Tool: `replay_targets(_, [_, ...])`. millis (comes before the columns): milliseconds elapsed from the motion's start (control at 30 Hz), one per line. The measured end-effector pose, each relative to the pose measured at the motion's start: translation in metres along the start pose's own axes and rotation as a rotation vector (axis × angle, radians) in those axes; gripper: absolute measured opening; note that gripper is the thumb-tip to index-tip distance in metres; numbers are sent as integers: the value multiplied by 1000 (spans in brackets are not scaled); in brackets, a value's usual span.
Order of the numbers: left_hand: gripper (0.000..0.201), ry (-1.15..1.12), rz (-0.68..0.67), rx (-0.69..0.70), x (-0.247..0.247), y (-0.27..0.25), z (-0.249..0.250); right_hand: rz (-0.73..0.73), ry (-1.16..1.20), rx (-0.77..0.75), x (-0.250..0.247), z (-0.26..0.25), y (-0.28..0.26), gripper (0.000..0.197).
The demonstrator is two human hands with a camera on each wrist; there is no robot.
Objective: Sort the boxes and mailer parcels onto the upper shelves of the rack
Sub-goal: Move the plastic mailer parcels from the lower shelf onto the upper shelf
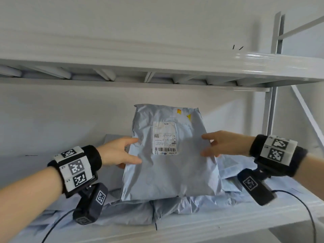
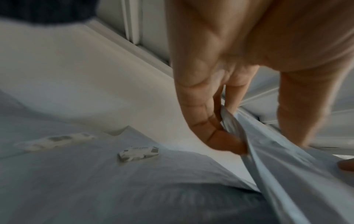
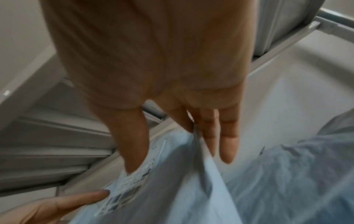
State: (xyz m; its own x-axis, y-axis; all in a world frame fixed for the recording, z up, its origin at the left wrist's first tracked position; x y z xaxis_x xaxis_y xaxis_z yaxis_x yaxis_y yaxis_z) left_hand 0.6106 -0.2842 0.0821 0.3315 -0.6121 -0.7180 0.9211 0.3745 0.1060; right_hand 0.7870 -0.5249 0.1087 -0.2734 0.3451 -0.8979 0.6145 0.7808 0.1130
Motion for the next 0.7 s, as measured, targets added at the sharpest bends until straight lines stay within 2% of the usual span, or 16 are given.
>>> replay_targets(33, [72,18,-23,-17,2,8,4,-35,-36,1,-2,2,10,67])
replay_targets(100, [52,6,-61,-48,5,23,9,-78,-144,13,-5,6,30,70])
replay_targets(167, [48,27,-79,-88,7,39,10,-101,-251,19,-6,11,52,72])
replay_targets(233, [57,75,-112,-125,12,53,9,-120,-303,22,-4,17,71,72])
replay_targets(333, [96,109,-122,-170,19,70,3,-157,-315,42,2,30,93,72])
replay_targets(367, [101,133,-123,-178,22,73,2,-178,-320,52,6,35,99,73])
replay_targets(433, [94,178,-147,-185,27,79,-3,-222,-326,63,14,44,106,77])
replay_targets(533, [61,215,-147,-154,31,84,-1,-239,-354,72,23,54,113,79])
replay_targets(633, [83,404,-108,-117,34,89,-2,-264,-396,87,30,62,114,72])
replay_targets(700, [93,502,-111,-118,39,90,-5,-289,-444,102,36,67,112,78])
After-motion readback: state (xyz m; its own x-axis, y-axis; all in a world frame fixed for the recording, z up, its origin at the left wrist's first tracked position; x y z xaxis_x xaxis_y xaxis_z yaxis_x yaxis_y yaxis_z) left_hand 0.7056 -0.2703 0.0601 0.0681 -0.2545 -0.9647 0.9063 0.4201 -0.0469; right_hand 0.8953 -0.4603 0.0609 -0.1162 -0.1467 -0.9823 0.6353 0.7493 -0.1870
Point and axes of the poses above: each hand's wrist, its own y-axis towards the middle knuckle, its own x-axis out of the palm, z = x × y, the point moved 7 cm from there along y, towards the middle knuckle, and after that the axes turned 2 degrees about -y, right-handed, at the moved point
